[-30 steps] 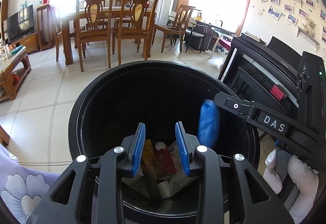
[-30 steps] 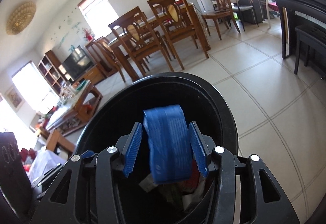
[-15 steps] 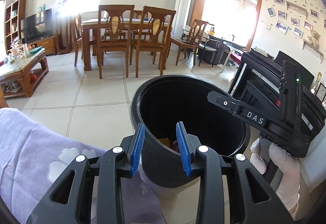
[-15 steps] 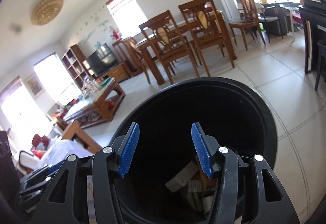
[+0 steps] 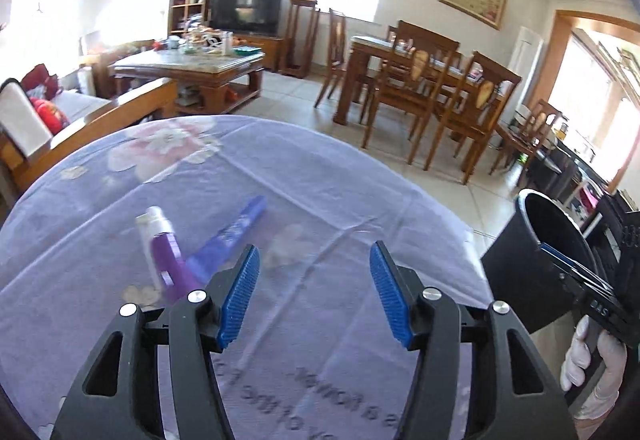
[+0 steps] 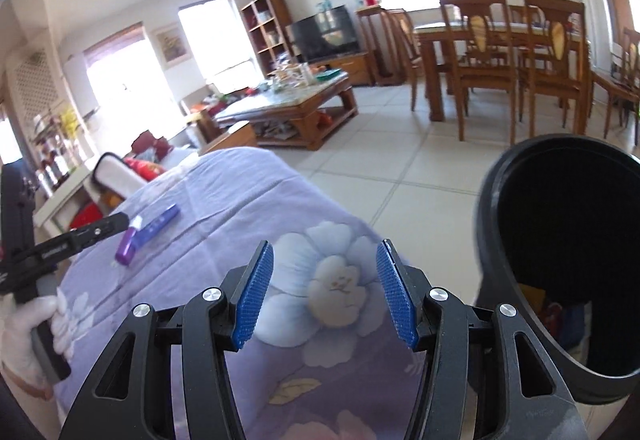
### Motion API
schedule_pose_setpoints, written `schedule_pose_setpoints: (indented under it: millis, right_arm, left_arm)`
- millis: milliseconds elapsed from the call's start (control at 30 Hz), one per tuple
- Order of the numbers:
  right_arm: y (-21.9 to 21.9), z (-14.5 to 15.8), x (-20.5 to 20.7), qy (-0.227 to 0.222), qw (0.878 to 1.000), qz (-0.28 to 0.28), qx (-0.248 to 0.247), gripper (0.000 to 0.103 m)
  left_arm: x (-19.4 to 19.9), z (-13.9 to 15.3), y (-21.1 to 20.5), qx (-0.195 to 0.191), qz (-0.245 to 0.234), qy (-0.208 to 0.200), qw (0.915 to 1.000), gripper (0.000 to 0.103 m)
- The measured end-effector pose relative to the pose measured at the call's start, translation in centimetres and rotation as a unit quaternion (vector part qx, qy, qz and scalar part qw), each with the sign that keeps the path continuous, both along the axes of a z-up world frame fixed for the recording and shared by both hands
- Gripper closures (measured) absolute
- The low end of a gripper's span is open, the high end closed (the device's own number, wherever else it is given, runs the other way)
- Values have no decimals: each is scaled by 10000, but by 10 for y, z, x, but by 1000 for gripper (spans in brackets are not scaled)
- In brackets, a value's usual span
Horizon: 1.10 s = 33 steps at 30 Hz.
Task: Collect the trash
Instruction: 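Grasp the purple spray bottle with the left tool while the right tool grasps the blue probiotics stick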
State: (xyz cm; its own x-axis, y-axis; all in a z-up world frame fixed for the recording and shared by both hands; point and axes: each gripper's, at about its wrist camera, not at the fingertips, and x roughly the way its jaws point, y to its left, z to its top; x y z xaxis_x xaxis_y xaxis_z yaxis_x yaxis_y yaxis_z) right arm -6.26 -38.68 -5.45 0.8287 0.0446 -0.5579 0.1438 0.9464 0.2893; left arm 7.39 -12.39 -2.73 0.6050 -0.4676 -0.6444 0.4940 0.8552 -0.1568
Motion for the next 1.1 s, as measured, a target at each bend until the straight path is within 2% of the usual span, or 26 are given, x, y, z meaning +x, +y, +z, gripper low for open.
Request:
schedule_pose_setpoints:
  millis: [133,233,400,633,767,867,933,1033,1100]
  right_arm:
    - [59,12,43,121,9983,570,-29,49]
    - [97,18,73,228,9958,885,-100,49]
    - [140,23,124,525,9921,1130,-104,49]
    - [164,20,183,916,9889,1174,-6,49]
    - [169,9,204,1148,9855,1249,-7,49]
    - [177,1,218,1316,9828,1294,-47,49]
    - [183,-4,226,1394,9810,1350,-83,49]
    - [193,-9,237,1486,9783,1430,-190,49]
    - [199,-12,244,1544,9765,1474,-302,50]
  left_arm:
    - [29,-8,33,79,402,180,9990,40]
    - [44,-13,48,212,595,247,9977,32]
    - [60,-27,60,475,505,519,9962,31]
    - [72,-45,68,774,377,766,9933,32]
    - [71,-46,69,962,173,722,9926,33]
    - [75,-46,68,1237,238,661,9898,33]
    - [77,-47,74,1290,309,609,9893,32]
    - [77,-45,83,1231,413,529,9901,41]
    - [78,-43,90,1202,467,512,9903,56]
